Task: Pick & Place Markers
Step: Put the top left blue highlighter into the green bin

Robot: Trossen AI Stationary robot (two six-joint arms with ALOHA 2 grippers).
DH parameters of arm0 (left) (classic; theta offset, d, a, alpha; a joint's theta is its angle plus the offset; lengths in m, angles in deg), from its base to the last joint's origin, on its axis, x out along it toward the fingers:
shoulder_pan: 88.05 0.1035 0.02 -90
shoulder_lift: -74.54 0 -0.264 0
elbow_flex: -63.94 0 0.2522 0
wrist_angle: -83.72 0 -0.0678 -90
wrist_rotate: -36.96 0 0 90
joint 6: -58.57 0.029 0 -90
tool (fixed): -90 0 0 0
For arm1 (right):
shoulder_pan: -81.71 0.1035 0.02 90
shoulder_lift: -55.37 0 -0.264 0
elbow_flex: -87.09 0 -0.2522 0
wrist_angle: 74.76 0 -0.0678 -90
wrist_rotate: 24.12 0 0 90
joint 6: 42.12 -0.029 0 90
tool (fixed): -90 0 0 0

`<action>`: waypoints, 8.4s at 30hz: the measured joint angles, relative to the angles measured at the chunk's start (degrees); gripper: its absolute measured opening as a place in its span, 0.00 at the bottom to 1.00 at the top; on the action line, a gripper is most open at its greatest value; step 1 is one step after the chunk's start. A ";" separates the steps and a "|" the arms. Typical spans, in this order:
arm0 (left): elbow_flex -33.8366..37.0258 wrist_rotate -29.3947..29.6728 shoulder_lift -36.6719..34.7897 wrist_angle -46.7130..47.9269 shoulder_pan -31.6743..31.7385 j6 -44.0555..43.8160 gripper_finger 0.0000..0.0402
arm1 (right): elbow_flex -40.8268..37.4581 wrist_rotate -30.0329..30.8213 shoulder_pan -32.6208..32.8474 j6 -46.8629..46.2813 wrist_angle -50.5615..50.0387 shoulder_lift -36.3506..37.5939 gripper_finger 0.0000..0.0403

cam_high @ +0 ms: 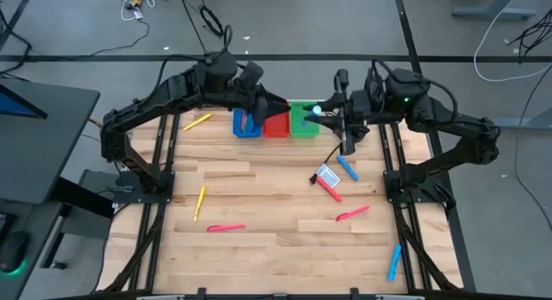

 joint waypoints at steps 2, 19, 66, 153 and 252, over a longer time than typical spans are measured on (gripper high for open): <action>0.00 -2.56 0.00 -0.31 1.24 -4.97 0.50 | 0.00 0.24 0.62 5.01 -2.14 0.34 0.13; 0.00 -9.63 0.00 -2.45 2.18 -37.53 0.49 | -0.02 18.47 6.97 54.95 -6.76 -1.74 0.13; 0.13 -10.36 6.60 -6.62 -1.80 -41.92 0.42 | -0.02 32.90 14.99 76.14 -6.14 -9.08 0.13; 0.02 -16.34 5.02 -25.07 7.25 5.54 0.34 | -0.07 32.74 5.08 -33.50 -2.82 -6.10 0.09; 60.41 3.16 -40.52 -18.14 -1.17 25.53 0.35 | 41.77 27.75 -22.55 -70.84 -64.25 -45.16 0.08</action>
